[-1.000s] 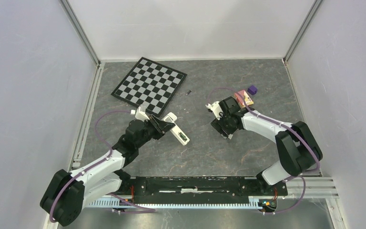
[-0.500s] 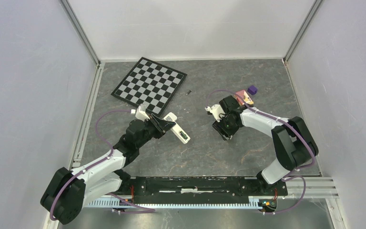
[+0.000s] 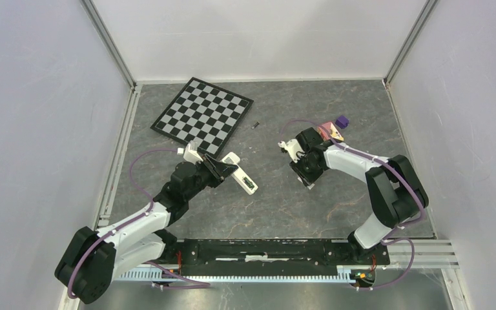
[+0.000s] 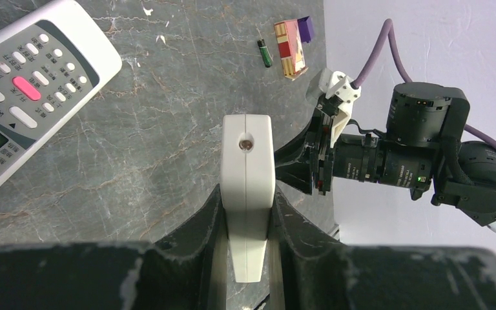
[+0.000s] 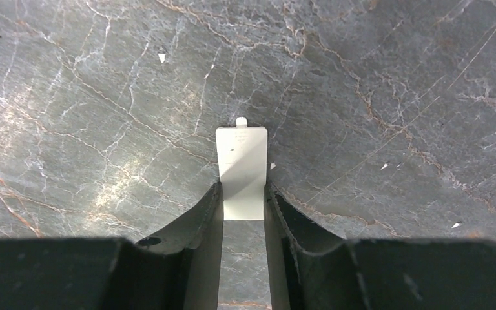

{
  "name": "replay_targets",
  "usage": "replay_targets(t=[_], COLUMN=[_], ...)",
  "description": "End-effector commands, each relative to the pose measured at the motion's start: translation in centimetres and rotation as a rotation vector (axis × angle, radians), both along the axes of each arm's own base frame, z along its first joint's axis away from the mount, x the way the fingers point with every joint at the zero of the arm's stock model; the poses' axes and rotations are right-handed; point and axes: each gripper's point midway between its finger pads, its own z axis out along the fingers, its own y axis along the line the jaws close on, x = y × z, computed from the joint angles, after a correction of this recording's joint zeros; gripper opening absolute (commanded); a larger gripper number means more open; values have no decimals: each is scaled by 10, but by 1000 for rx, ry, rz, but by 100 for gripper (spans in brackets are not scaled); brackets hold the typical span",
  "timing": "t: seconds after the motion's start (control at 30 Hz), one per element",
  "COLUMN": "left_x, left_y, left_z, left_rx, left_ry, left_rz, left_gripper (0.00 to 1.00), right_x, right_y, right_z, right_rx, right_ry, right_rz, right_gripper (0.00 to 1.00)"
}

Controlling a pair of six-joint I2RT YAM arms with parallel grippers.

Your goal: Load the batteries into the remote control

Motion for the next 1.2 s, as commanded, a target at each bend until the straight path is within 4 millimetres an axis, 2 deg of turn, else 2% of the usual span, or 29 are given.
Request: replay_targets(t=[0.0,0.17,0.2,0.43,0.6,0.8,0.9,1.0,1.07,1.17], left_x=[5,6,6,7,7,9,9,9,9,9], left_y=[-2,-3,-3,-5,-5,0,3,5,7,9], left_z=[16,17,18,15,9,7,6,6,6,5], left_rx=[-22,-14,-11,11,20,35,46,55,63,68], left_ry=[-63,-87,-91,-103,-96,-98,-99,-101,-104,-105], left_rz=[9,-5,-7,-22,-21,7,17,24,29,36], left_gripper=[2,2,2,2,2,2,2,2,2,2], right_x=[-7,-9,-7,-12,-17,-23,-21,-20,-20,-26], right_y=[2,15,12,29,53,76,73,65,63,60], right_z=[-9,-1,0,9,17,15,11,11,13,12], right_rx=[13,80,83,121,185,146,108,60,49,32], right_ry=[11,-35,-43,-65,-74,-89,-111,-137,-150,-148], right_rz=[-74,-110,-130,-118,-81,-115,-165,-223,-247,-264], right_gripper=[32,35,36,37,37,40,42,51,60,64])
